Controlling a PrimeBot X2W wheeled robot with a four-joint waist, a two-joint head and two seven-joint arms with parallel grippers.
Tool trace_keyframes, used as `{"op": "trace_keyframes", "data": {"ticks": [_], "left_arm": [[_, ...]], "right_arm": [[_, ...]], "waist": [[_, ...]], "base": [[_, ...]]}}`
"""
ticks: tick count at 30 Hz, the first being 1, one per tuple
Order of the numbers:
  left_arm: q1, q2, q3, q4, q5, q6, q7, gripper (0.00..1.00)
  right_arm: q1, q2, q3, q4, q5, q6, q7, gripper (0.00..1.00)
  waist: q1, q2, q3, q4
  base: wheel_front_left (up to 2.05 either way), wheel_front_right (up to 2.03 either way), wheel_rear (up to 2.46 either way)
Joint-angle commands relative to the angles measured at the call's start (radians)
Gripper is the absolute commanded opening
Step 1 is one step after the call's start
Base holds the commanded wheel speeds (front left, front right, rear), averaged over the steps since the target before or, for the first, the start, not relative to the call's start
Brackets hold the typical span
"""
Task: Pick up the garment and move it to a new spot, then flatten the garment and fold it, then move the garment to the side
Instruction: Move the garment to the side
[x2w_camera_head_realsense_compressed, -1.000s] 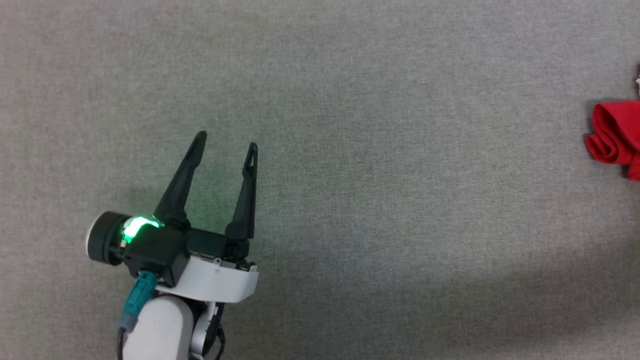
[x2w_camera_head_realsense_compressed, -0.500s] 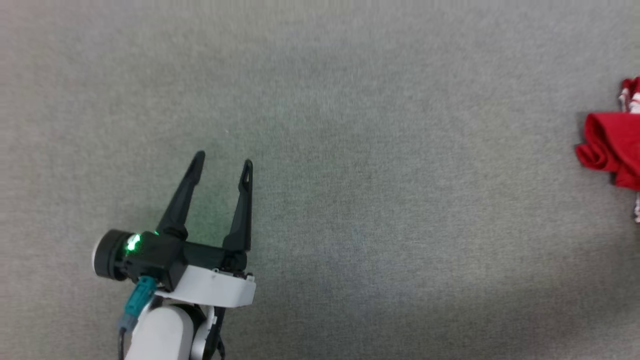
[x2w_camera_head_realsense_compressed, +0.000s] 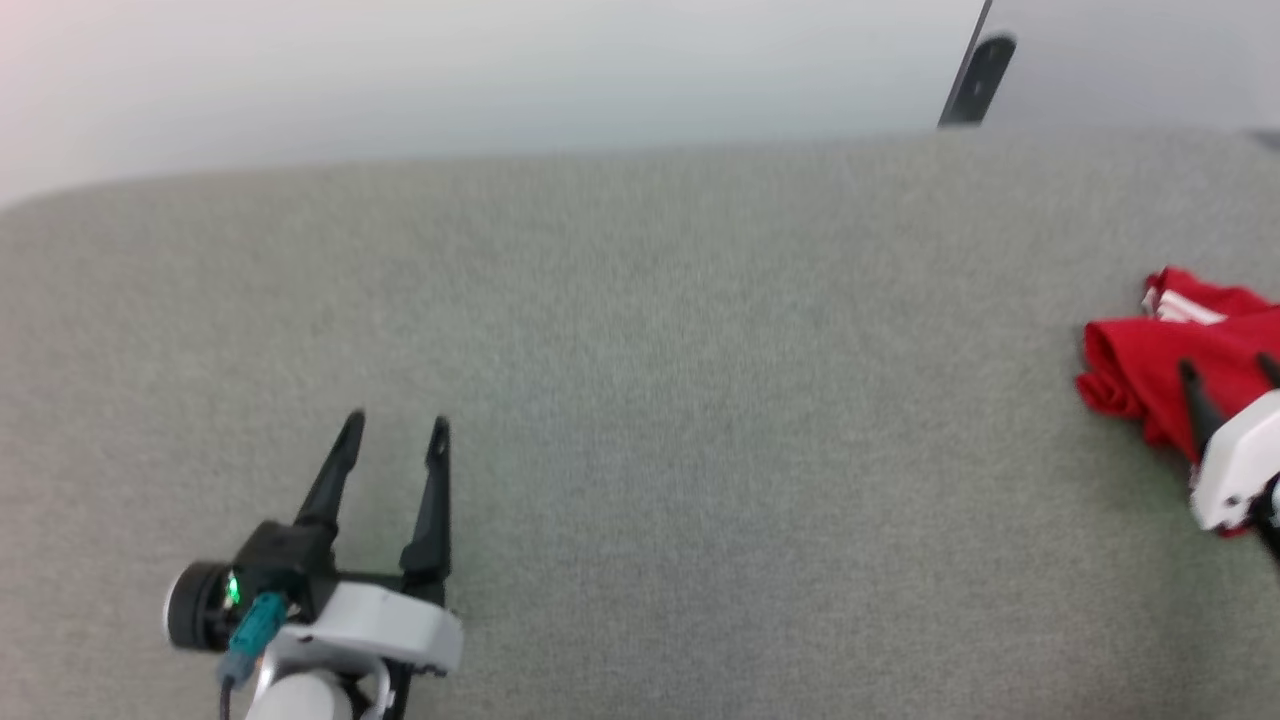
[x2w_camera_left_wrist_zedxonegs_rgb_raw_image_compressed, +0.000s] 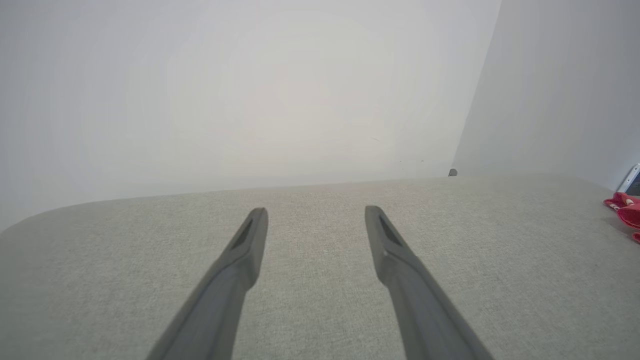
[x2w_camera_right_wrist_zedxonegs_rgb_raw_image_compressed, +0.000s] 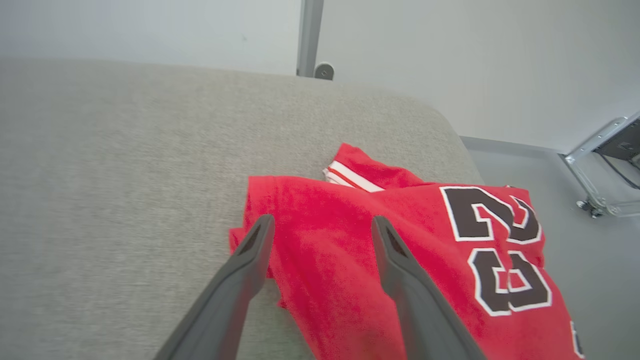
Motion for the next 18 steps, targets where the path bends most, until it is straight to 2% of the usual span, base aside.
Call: {"op": "trace_keyframes", "data": {"ticks": [1,8,11,18], "left_arm": [[0.018,0.002,0.008,0.012,-0.005,-0.004,-0.004,1.0],[0.094,0.003,0.06,0.049,-0.01,0.028,-0.003,1.0],[0.125,0.001,0.066,0.065,-0.014,0.023,-0.002,1.0],[0.184,-0.016,0.054,0.078,-0.009,0.016,-0.002,1.0]], "right_arm": [[0.033,0.014,-0.002,-0.011,0.025,-0.001,-0.021,1.0],[0.165,0.132,0.018,-0.129,0.096,-0.001,-0.101,1.0],[0.222,0.171,0.038,-0.188,0.095,-0.001,-0.113,1.0],[0.361,0.176,-0.028,-0.315,0.082,-0.001,-0.105,1.0]], "waist": [[0.0,-0.0001,-0.113,0.005],[0.0,-0.0001,-0.195,-0.002],[0.0,-0.0001,-0.212,0.0],[0.0,-0.0001,-0.25,0.035]], "base": [[0.0,0.0,0.0],[0.0,0.0,0.0],[0.0,0.0,0.0],[0.0,0.0,0.0]]}}
